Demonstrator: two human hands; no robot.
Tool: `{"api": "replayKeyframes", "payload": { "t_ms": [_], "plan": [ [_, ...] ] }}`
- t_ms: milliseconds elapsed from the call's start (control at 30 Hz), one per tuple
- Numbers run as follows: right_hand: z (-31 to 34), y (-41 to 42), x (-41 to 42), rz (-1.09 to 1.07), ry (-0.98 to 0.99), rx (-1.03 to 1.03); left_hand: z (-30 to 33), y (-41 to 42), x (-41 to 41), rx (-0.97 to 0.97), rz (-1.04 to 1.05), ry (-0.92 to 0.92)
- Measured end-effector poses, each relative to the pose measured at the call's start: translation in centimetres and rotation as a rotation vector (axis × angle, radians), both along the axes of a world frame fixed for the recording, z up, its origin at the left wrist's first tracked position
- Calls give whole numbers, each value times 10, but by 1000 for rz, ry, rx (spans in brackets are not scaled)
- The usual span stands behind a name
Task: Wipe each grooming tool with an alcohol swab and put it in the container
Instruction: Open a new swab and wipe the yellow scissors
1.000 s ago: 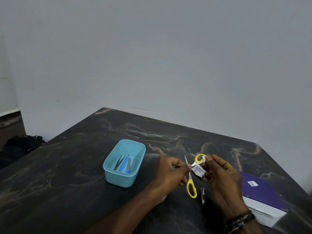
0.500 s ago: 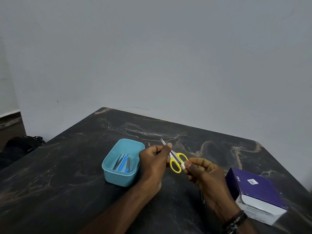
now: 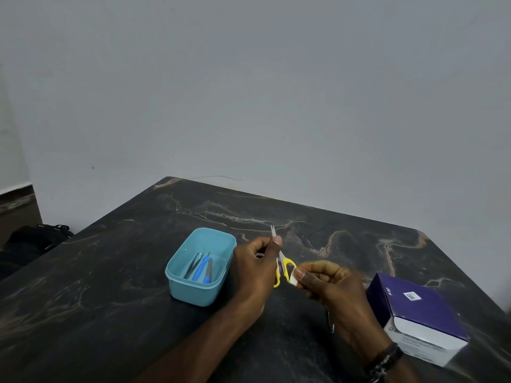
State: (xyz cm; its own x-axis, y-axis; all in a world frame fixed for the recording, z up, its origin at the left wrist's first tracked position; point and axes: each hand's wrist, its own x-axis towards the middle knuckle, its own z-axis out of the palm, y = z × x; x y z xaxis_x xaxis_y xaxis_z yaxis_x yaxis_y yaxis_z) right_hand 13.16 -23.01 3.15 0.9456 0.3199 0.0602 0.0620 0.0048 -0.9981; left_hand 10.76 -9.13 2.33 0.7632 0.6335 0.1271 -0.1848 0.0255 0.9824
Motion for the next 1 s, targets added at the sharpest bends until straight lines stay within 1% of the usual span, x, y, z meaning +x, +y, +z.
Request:
{"api": "replayKeyframes", "payload": {
  "t_ms": [100,233,333,400,667,767,900,1000],
  "plan": [
    [0,0,-1,-23,-23,-27,-3,-2,0,80,-37,20],
    [-2,2,-2,-30,-30,-53,-4,-2,-1,113,-99,60],
    [-2,3,-3,-24,-29,-58,-2,-2,-4,96,-168,74],
    [-1,3,-3,-18,-33,-56,-1,-3,-6,106,-182,78],
    [-1,3,-3,-25,-64,-57,0,-7,-9,41,-204,60],
    [-1,4,-2,-77,-85,-56,1,-10,-8,19,-232,62],
    [-1,1,0,-169,-98,-9,-1,-14,-8,24,-342,62],
    [1,0,0,-187,-111,62,-3,-14,-9,13,-457,43]
  ]
}}
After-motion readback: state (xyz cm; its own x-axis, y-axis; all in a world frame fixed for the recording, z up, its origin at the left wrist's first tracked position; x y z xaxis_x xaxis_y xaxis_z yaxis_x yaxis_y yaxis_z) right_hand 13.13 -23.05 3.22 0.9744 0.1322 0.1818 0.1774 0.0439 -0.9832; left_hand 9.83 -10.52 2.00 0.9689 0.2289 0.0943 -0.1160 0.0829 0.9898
